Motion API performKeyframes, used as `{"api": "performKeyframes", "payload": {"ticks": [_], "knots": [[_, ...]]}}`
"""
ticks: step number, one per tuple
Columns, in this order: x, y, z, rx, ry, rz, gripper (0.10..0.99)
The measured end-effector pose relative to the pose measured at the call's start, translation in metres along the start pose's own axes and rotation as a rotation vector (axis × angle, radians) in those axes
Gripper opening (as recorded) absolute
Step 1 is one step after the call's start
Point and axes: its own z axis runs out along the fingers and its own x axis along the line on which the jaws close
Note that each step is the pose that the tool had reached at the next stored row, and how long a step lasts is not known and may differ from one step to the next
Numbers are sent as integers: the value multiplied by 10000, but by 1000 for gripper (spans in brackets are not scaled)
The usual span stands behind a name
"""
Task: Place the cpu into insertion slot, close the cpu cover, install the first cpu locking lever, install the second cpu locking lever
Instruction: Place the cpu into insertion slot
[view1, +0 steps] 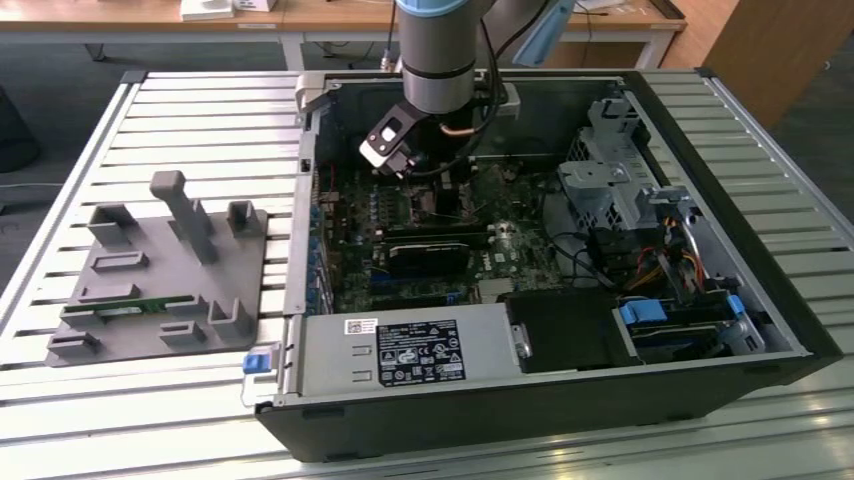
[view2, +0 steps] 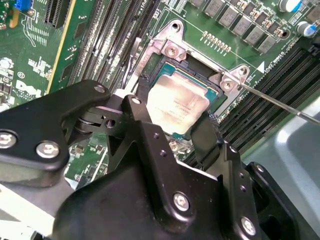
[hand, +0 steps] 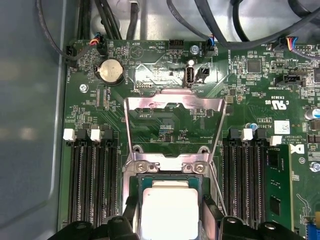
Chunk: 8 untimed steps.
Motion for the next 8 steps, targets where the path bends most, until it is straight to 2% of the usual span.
{"api": "performKeyframes", "payload": {"ticks": [8], "knots": [[1,11,-76,27,0,0,596]]}}
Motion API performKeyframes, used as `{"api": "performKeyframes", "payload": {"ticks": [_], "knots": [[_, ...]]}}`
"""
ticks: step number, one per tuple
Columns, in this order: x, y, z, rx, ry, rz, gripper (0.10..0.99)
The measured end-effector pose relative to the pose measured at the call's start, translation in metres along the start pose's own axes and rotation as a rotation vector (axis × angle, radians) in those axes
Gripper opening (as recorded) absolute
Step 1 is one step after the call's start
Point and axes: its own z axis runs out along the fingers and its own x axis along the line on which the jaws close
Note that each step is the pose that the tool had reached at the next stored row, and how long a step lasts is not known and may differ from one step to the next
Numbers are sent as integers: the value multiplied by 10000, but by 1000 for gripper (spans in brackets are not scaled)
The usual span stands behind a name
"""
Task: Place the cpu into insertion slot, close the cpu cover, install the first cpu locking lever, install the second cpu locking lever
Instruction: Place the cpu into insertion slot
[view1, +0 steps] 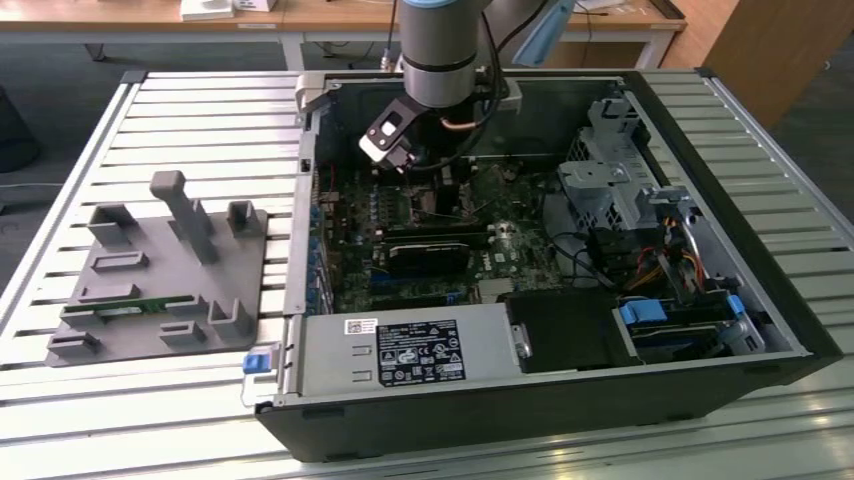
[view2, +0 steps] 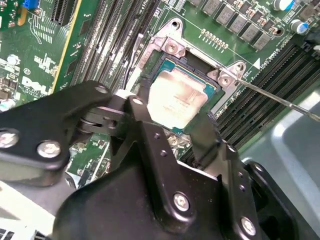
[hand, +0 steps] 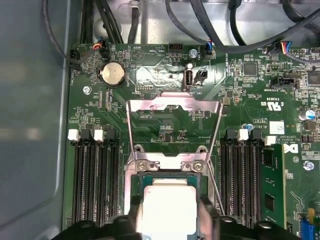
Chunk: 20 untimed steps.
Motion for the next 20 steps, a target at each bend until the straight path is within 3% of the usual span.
{"api": "performKeyframes", "payload": {"ticks": [1,2,4,5,7,8,10,11,12,20], "knots": [[0,3,-8,14,0,0,533],[0,6,-16,27,0,0,533],[0,8,-35,42,-1,2,408],[0,9,-44,46,-1,2,408],[0,10,-60,53,-1,1,294],[1,11,-66,56,-1,1,294],[1,12,-73,58,1,1,176],[1,12,-77,58,1,1,176],[1,12,-81,59,0,1,118],[1,15,-106,61,1,1,106]]}}
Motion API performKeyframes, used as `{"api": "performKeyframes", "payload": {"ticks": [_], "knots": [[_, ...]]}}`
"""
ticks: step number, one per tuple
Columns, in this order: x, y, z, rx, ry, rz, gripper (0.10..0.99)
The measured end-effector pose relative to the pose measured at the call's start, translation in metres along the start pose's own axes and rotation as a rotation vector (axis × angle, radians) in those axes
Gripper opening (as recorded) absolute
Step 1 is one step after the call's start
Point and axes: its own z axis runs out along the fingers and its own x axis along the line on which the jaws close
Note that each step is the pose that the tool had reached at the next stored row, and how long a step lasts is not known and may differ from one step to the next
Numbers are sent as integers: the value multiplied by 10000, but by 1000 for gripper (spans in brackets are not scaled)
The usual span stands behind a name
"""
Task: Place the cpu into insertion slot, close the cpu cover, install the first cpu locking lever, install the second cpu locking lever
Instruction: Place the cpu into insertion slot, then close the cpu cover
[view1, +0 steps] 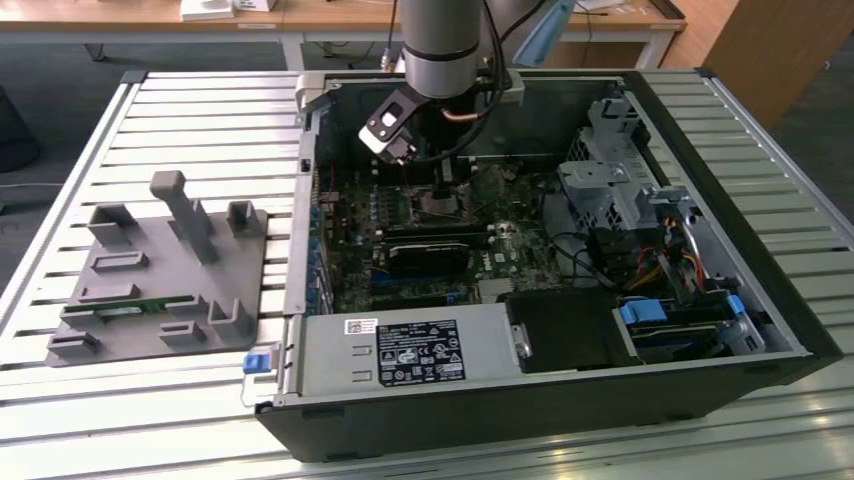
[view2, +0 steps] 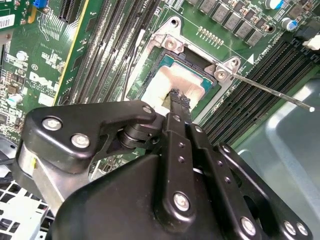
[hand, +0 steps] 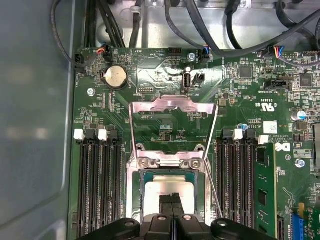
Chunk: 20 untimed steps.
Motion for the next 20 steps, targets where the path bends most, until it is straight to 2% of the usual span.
{"api": "performKeyframes", "payload": {"ticks": [9,20], "knots": [[0,2,-33,1,-3,0,106],[2,13,-165,2,-2,0,106]]}}
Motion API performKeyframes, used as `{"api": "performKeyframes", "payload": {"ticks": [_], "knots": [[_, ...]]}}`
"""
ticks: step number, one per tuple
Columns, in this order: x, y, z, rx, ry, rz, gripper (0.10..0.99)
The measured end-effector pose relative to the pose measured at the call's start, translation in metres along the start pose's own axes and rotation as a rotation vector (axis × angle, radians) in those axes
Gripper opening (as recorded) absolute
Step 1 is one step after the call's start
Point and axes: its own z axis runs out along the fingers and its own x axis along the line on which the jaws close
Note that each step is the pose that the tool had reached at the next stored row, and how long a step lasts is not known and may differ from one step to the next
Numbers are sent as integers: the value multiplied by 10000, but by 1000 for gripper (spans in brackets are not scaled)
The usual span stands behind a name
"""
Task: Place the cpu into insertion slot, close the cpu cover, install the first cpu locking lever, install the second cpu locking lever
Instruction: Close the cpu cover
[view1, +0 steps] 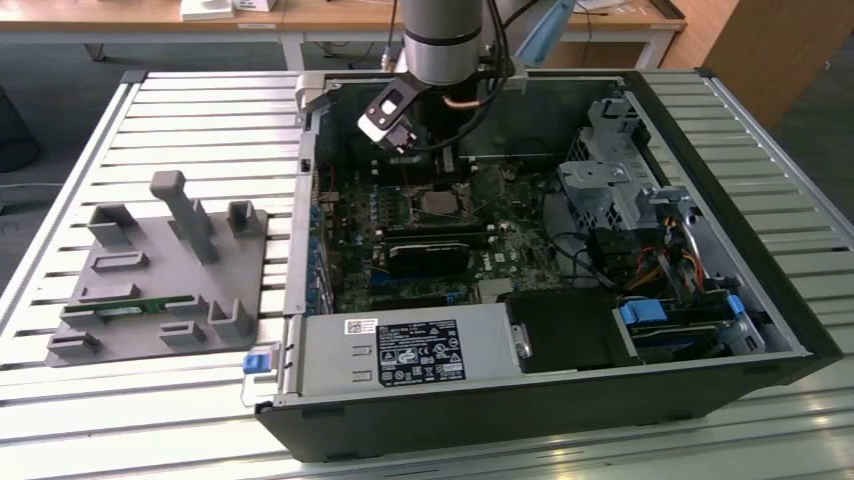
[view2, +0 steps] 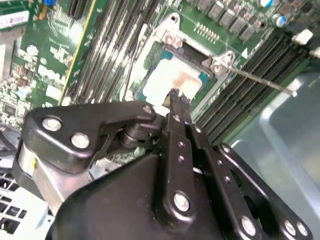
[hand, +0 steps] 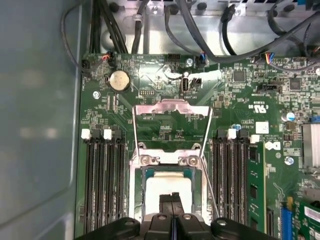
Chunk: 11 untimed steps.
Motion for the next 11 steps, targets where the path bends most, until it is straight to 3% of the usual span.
{"api": "performKeyframes", "payload": {"ticks": [8,11], "knots": [[2,15,-189,8,1,1,106],[-24,16,-199,8,11,1,106]]}}
